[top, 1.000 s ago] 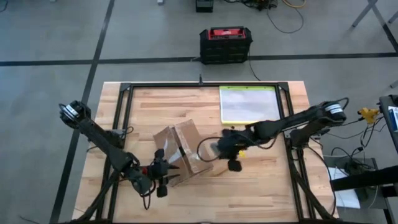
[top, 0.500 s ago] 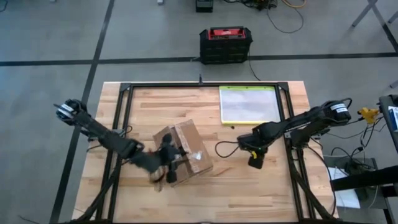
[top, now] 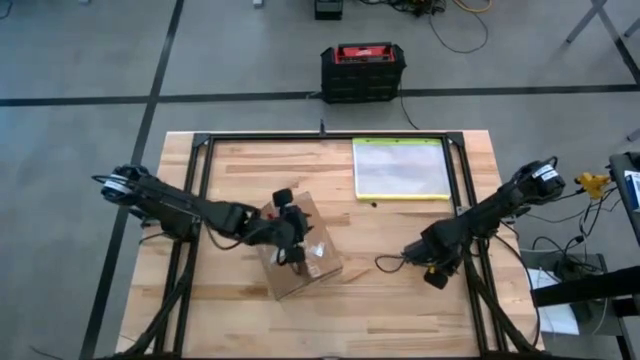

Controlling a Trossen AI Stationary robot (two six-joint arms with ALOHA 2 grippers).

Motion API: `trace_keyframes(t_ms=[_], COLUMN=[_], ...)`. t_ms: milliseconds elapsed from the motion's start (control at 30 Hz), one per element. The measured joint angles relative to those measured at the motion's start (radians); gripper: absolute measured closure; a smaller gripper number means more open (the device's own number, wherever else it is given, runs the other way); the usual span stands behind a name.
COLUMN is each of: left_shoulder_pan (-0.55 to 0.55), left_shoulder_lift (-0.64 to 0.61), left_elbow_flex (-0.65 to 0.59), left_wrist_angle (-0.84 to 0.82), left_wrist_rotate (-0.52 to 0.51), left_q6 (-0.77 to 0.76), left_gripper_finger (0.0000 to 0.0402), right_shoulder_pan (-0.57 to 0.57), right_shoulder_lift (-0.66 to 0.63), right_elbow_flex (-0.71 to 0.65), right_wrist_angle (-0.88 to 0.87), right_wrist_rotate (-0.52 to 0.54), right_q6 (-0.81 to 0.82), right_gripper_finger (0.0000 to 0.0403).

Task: Unpack boxes
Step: Open the brown box using the gray cutter

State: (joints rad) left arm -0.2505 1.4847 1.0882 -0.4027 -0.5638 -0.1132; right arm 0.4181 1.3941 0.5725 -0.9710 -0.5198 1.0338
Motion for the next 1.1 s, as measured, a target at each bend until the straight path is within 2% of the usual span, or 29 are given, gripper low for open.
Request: trace_keyframes(t_ms=[300, 467, 567, 733, 833, 967, 1100], left_shoulder_pan=[0.100, 0.086, 0.073, 0.042, 0.006, -0.065, -0.160], left_shoulder_lift=[0.062, 0.059, 0.059, 0.057, 0.055, 0.055, 0.054], left_elbow_flex=[0.108, 0.167, 0.215, 0.276, 0.307, 0.340, 0.367], left_wrist_angle=[-0.240, -0.421, -0.553, -0.667, -0.746, -0.831, -0.865], left_wrist_rotate=[0.248, 0.295, 0.318, 0.433, 0.450, 0.450, 0.420], left_q6=[0.133, 0.105, 0.051, -0.051, -0.129, -0.261, -0.431], left_gripper_finger=[0.0283, 0.0283, 0.0283, 0.0283, 0.0283, 0.0283, 0.0283], right_shoulder_pan=[0.016, 0.013, 0.009, 0.009, 0.001, 0.000, 0.001], right_shoulder_lift=[-0.008, -0.024, -0.025, -0.026, -0.024, -0.018, -0.018], right_elbow_flex=[0.058, 0.165, 0.238, 0.341, 0.402, 0.493, 0.562], right_wrist_angle=[-0.003, -0.106, -0.161, -0.180, -0.175, -0.131, 0.053], right_wrist_rotate=[-0.055, -0.035, 0.040, 0.130, 0.191, 0.385, 0.590], right_q6=[0.045, 0.040, -0.002, -0.063, -0.105, -0.217, -0.400], right_gripper_finger=[0.0345, 0.0330, 0.0315, 0.0298, 0.0291, 0.0285, 0.0282])
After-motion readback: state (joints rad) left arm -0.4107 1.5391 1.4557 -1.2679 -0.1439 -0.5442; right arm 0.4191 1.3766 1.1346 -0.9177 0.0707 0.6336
